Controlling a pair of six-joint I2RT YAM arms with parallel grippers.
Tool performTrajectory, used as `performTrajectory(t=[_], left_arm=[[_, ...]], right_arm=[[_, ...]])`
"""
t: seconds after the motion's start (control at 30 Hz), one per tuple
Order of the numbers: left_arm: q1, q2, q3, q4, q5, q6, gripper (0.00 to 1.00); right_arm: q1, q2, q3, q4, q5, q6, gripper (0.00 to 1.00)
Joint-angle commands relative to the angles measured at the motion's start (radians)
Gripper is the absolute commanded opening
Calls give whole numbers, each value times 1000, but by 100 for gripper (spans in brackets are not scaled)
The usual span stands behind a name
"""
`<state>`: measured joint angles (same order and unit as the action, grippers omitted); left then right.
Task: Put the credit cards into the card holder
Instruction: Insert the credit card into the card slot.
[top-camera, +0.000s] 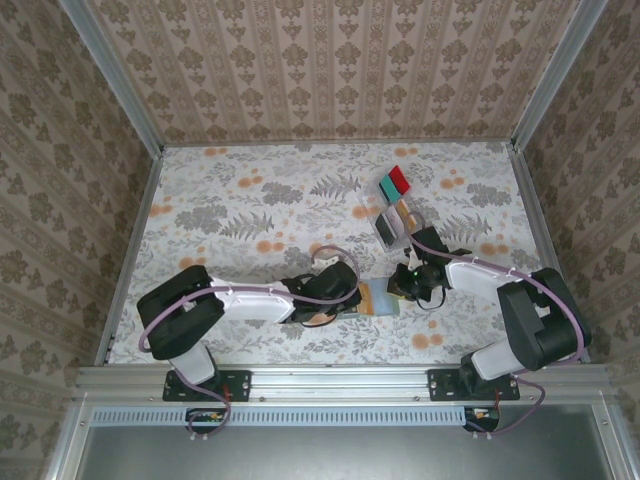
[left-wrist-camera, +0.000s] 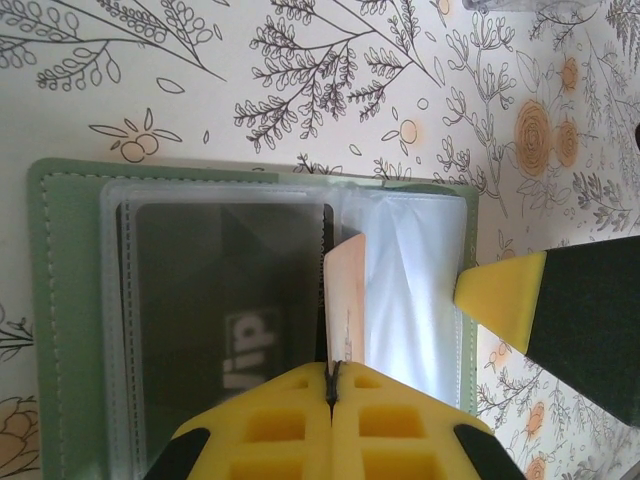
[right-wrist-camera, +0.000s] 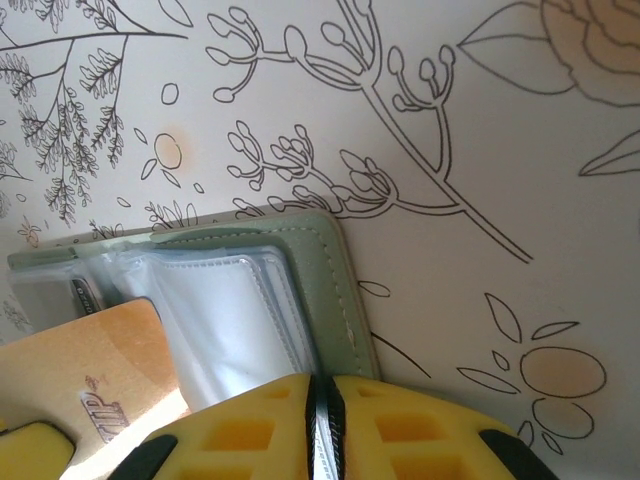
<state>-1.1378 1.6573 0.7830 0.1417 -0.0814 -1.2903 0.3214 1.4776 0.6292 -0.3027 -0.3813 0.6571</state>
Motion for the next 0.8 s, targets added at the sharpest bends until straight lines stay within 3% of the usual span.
performTrajectory(t=[0.0, 0.37, 0.77], left_arm=[[8, -13, -18, -47, 14, 5, 4], [46, -156, -60, -72, 5, 33, 5], [71, 2, -80, 194, 129, -42, 4]], right_arm=[[11, 66, -49, -19, 83, -10, 16], [10, 62, -48, -23, 89, -8, 16], [10, 68, -48, -21, 90, -9, 16]])
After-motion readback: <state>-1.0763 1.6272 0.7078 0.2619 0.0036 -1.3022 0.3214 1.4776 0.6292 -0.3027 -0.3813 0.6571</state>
